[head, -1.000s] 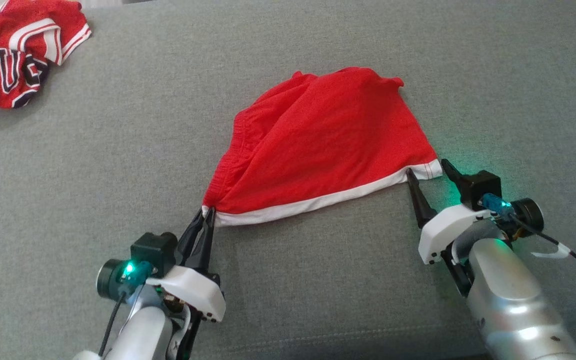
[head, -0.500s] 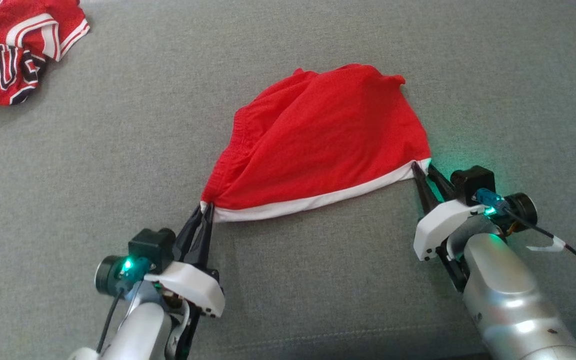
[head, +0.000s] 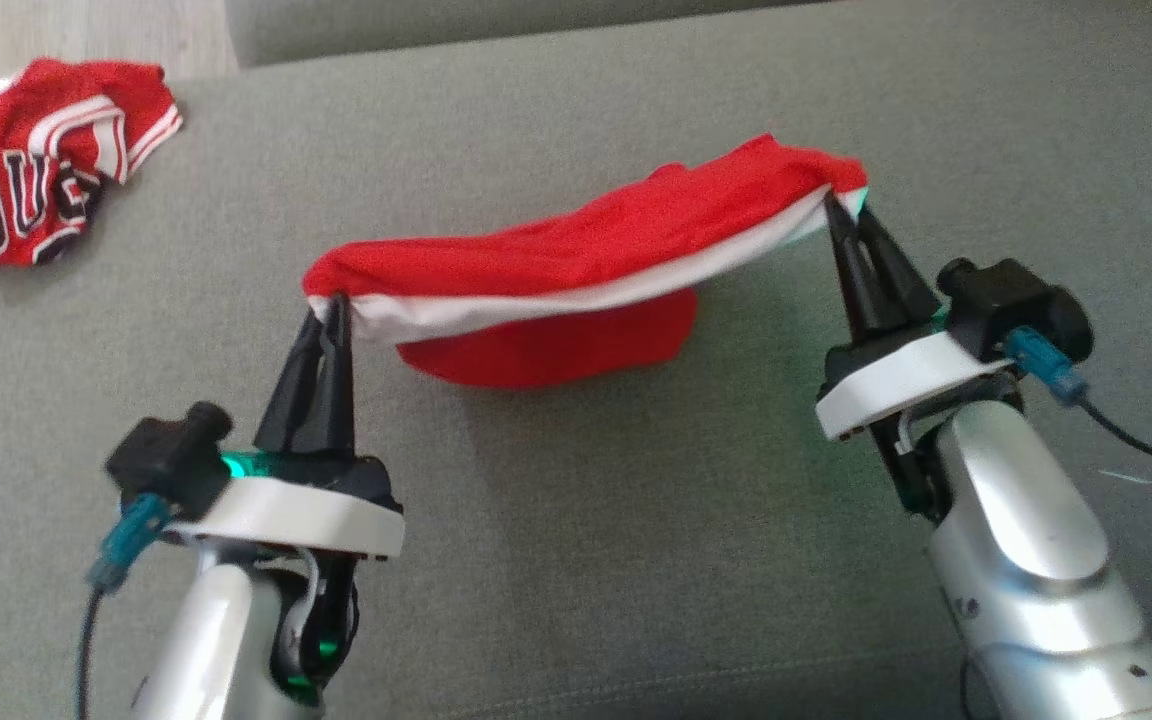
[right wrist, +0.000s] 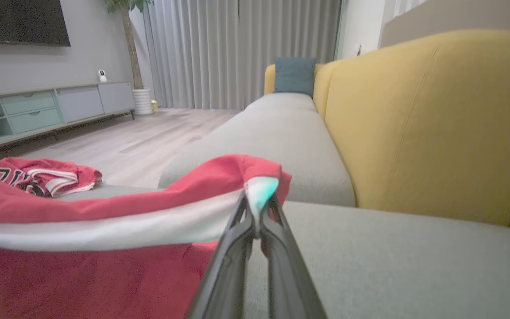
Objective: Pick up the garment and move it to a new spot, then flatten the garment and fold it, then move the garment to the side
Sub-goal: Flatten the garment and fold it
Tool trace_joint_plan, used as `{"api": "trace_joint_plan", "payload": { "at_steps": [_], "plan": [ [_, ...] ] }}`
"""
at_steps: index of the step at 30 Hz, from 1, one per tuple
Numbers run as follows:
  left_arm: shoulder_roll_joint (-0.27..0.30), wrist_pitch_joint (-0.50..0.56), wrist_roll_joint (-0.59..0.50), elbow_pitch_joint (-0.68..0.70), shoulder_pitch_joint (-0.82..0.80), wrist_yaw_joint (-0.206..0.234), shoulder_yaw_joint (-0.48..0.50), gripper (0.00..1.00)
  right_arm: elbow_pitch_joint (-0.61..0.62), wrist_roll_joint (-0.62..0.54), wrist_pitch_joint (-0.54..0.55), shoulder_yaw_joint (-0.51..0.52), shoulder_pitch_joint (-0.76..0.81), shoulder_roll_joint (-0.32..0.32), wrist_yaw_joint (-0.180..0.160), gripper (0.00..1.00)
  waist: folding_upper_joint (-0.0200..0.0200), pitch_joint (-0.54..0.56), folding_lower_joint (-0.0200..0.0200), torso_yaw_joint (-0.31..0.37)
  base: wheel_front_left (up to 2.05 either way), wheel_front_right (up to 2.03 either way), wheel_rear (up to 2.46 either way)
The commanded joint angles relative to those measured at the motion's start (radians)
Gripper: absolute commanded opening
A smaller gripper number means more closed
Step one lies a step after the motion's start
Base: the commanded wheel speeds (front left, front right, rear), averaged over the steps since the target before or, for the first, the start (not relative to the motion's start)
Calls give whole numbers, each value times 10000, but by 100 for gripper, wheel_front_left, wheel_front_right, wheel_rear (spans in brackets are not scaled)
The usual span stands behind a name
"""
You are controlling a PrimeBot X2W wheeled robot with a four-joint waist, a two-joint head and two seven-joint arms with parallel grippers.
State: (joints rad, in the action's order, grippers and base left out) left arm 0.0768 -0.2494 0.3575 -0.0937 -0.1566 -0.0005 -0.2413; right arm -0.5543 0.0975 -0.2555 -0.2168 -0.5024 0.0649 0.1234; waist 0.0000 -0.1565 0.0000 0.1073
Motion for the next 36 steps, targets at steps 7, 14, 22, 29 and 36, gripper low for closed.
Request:
{"api": "trace_joint_plan", "payload": {
  "at_steps": [7,14,22,29,36],
  "plan": [
    [140,71,464,2797,-51,18,853,0,3336,411,403,-186,432,619,73,0,0,1063,0,173,0,0,0],
    [862,1530,374,5743,-534,238,1153,0,6815,313,1607,457,1071,1145,73,0,0,1594,0,158,0,0,0],
    [1502,3184,313,7247,-1677,197,1105,0,9485,118,2700,919,1358,1258,73,0,0,1586,0,115,0,0,0],
    [1425,3999,1054,6114,-2457,188,1082,0,9368,226,3445,718,1327,1130,73,0,0,989,0,65,0,0,0],
    [1524,4554,1797,3265,-4397,-52,1339,0,6637,596,3131,131,-828,914,73,0,0,-374,0,82,0,0,0]
  ]
}}
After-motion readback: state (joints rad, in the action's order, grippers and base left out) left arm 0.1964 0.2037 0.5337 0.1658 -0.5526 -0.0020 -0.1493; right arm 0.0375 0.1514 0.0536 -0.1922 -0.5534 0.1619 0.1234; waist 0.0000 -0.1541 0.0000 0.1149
